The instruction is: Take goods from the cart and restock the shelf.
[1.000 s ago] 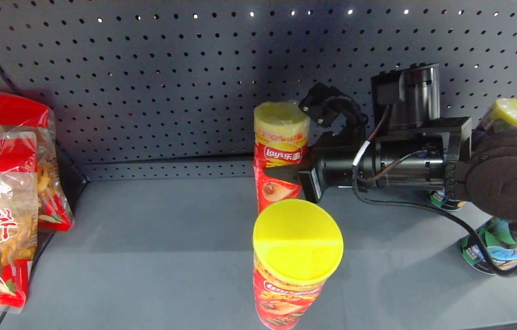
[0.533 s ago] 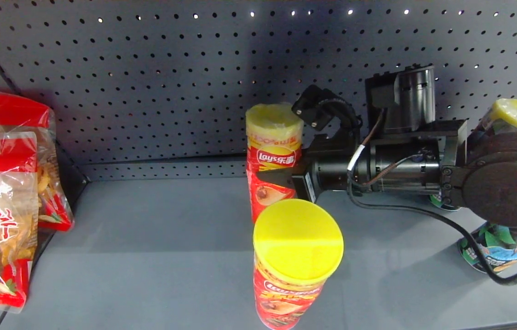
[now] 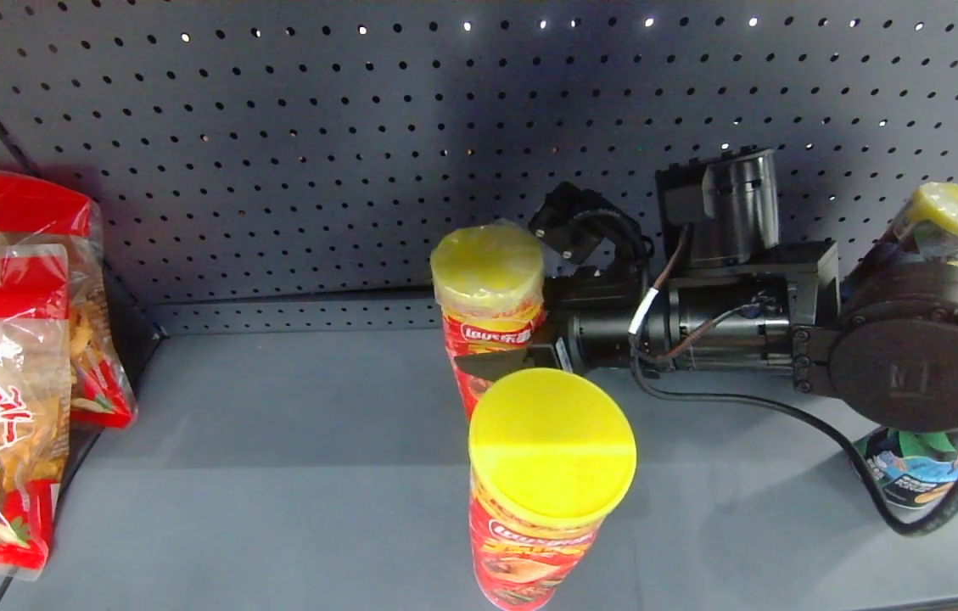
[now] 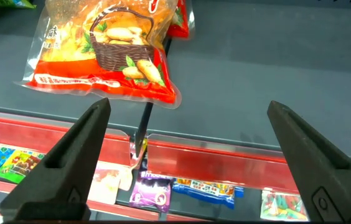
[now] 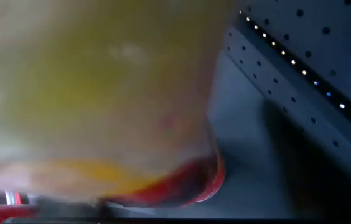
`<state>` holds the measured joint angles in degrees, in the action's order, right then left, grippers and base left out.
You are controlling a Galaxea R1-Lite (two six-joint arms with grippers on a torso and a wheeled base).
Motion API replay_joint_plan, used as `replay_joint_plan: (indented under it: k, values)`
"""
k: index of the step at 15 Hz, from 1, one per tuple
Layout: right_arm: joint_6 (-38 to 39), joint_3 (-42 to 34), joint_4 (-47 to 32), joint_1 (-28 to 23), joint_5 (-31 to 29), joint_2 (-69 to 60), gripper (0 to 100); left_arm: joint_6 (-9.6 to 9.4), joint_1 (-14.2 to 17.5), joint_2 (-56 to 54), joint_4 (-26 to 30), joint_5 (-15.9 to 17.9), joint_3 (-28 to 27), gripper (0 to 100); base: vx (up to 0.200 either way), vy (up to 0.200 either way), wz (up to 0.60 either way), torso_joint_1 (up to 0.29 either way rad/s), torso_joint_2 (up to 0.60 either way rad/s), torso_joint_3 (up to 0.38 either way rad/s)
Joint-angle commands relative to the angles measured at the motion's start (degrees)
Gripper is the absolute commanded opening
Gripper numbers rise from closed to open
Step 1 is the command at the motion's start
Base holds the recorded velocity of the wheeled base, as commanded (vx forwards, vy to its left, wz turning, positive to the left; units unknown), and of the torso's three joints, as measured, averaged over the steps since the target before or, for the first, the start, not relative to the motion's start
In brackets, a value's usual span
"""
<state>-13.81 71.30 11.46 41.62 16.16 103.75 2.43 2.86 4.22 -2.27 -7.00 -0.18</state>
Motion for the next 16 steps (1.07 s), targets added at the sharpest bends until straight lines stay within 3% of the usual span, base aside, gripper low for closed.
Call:
replay_joint_plan:
  k: [1, 5, 10, 16]
  values:
    - [-0.1, -0.4, 0.0, 0.1, 0.0, -0.1, 100, 0.04, 0.0, 0.1, 0.0, 0.0, 0.0, 100, 0.000, 0.000, 0.00, 0.000, 0.00, 0.000]
    - [-0.1, -6.1, 0.0, -0.3, 0.1, -3.7, 100, 0.04, 0.0, 0.1, 0.0, 0.0, 0.0, 100, 0.000, 0.000, 0.00, 0.000, 0.00, 0.000]
    - [-0.2, -13.0, 0.0, -4.7, 0.4, -8.7, 100, 0.04, 0.0, 0.1, 0.0, 0.0, 0.0, 100, 0.000, 0.000, 0.00, 0.000, 0.00, 0.000]
    - [-0.2, -12.2, 0.0, -5.3, 0.4, -8.4, 100, 0.04, 0.0, 0.1, 0.0, 0.0, 0.0, 100, 0.000, 0.000, 0.00, 0.000, 0.00, 0.000]
